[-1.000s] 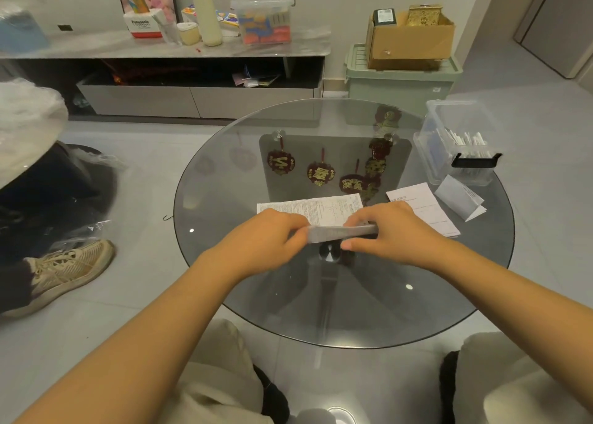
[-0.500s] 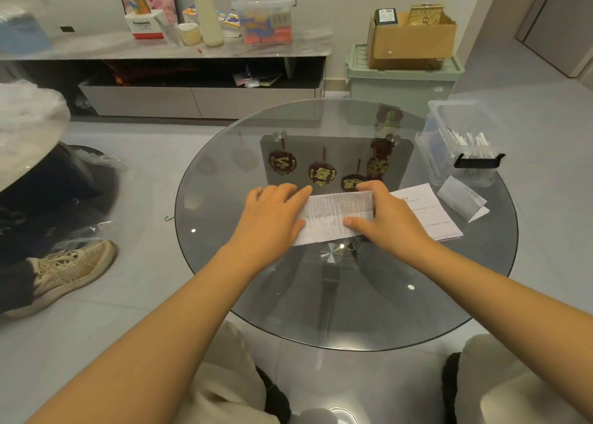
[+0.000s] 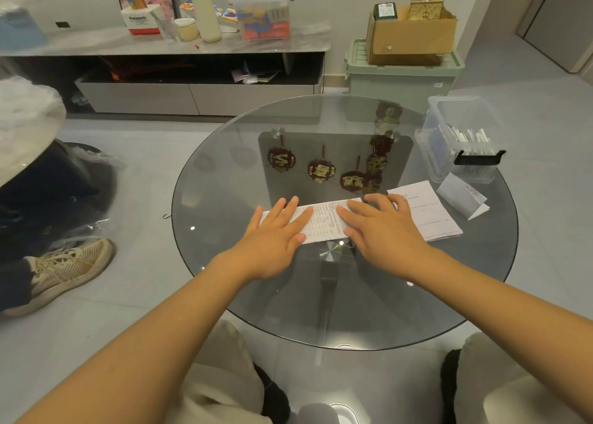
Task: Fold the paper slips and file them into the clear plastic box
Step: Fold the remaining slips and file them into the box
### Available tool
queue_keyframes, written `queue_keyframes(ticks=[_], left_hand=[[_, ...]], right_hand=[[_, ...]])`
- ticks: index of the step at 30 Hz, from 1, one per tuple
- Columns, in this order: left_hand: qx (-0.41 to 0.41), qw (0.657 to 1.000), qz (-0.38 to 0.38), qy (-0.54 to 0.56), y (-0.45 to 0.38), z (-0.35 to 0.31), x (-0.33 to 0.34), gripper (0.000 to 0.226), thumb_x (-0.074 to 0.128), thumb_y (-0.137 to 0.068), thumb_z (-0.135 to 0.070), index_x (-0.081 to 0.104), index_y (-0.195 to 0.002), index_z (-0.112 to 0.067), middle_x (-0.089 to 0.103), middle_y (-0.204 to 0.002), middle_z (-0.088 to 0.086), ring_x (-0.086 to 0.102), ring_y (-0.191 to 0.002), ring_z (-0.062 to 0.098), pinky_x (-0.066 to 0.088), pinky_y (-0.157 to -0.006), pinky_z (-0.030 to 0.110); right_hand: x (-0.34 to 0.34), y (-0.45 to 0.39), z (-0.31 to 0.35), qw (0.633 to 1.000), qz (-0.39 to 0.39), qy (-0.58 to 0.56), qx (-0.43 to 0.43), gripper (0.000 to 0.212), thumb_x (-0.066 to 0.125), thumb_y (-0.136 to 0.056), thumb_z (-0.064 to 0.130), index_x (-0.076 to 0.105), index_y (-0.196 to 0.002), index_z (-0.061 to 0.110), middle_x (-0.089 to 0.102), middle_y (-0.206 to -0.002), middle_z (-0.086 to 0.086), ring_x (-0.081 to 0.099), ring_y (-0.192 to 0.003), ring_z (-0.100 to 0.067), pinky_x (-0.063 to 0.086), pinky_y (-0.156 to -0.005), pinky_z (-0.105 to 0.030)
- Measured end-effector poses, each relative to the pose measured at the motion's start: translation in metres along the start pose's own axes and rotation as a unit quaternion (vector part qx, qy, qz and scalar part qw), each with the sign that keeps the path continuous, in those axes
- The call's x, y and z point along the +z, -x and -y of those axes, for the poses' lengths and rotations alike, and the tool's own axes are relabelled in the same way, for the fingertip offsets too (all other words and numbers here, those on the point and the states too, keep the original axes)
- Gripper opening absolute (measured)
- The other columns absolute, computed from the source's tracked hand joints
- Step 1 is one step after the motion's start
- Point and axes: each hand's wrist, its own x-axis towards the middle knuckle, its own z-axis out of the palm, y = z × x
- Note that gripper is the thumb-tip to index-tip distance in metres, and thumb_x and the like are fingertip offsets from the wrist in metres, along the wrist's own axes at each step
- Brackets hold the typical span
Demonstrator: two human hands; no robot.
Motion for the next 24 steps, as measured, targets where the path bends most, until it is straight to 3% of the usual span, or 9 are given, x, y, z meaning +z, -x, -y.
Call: queue_keyframes(ticks=[4, 7, 10, 13, 16, 20, 24], left_hand=[[-0.026, 1.000, 0.013, 0.003, 0.007, 0.012, -0.003, 0.050, 0.014, -0.103, -0.036, -0.010, -0.147, -0.038, -0.024, -0.155, 0.000, -0.024, -0.142, 0.017, -0.017, -0.113, 0.046], [-0.055, 0.998, -0.023, 0.006, 0.008, 0.013, -0.003, 0.050, 0.020, -0.102, -0.040, 0.000, -0.148, -0.041, -0.019, -0.156, 0.005, -0.019, -0.143, 0.021, -0.013, -0.115, 0.046], [-0.042, 0.988, -0.147, 0.012, 0.010, 0.007, -0.002, 0.046, 0.038, -0.100, -0.033, 0.031, -0.145, -0.032, 0.017, -0.153, 0.009, 0.013, -0.140, 0.027, 0.007, -0.112, 0.037], [0.024, 0.974, -0.214, 0.071, 0.011, -0.005, 0.000, 0.034, 0.050, -0.095, -0.015, 0.057, -0.129, -0.018, 0.049, -0.130, 0.005, 0.041, -0.121, 0.025, 0.031, -0.099, 0.029], [0.077, 0.970, -0.201, 0.115, 0.016, -0.025, 0.003, 0.031, 0.050, -0.095, -0.020, 0.062, -0.124, -0.017, 0.054, -0.129, 0.000, 0.043, -0.123, 0.017, 0.033, -0.099, 0.023], [0.106, 0.974, -0.157, 0.121, 0.017, -0.040, 0.004, 0.033, 0.051, -0.094, -0.030, 0.060, -0.125, -0.025, 0.049, -0.139, -0.004, 0.035, -0.132, 0.011, 0.027, -0.107, 0.023], [0.104, 0.977, -0.136, 0.124, 0.015, -0.045, -0.001, 0.033, 0.055, -0.091, -0.034, 0.063, -0.123, -0.027, 0.049, -0.139, -0.006, 0.035, -0.132, 0.009, 0.030, -0.108, 0.026]], right_hand=[[-0.003, 0.010, -0.003, 1.000, -0.007, 0.002, -0.018, 0.043, 0.037, -0.098, 0.037, 0.044, -0.137, 0.023, 0.047, -0.139, 0.004, 0.031, -0.131, -0.026, 0.008, -0.107, -0.041], [0.000, 0.020, -0.005, 0.997, -0.038, 0.039, -0.052, 0.036, 0.053, -0.088, 0.040, 0.066, -0.113, 0.018, 0.067, -0.105, -0.003, 0.054, -0.107, -0.030, 0.016, -0.097, -0.040], [0.000, 0.026, -0.005, 0.992, -0.075, 0.065, -0.080, 0.022, 0.069, -0.073, 0.041, 0.074, -0.079, 0.020, 0.066, -0.070, 0.000, 0.061, -0.076, -0.025, 0.028, -0.087, -0.039], [-0.008, 0.032, -0.001, 0.989, -0.060, 0.058, -0.118, 0.021, 0.078, -0.065, 0.033, 0.067, -0.054, 0.019, 0.058, -0.052, 0.001, 0.055, -0.052, -0.022, 0.048, -0.065, -0.034], [-0.015, 0.034, 0.005, 0.989, -0.050, 0.059, -0.126, 0.027, 0.081, -0.058, 0.027, 0.060, -0.044, 0.017, 0.055, -0.043, 0.000, 0.050, -0.040, -0.022, 0.043, -0.049, -0.027], [-0.014, 0.034, 0.009, 0.985, -0.075, 0.063, -0.141, 0.030, 0.077, -0.051, 0.016, 0.048, -0.042, 0.016, 0.048, -0.037, -0.002, 0.044, -0.034, -0.023, 0.039, -0.045, -0.025], [-0.011, 0.033, 0.013, 0.983, -0.093, 0.073, -0.143, 0.029, 0.078, -0.049, 0.016, 0.049, -0.043, 0.016, 0.048, -0.036, -0.001, 0.044, -0.033, -0.020, 0.036, -0.046, -0.023]])
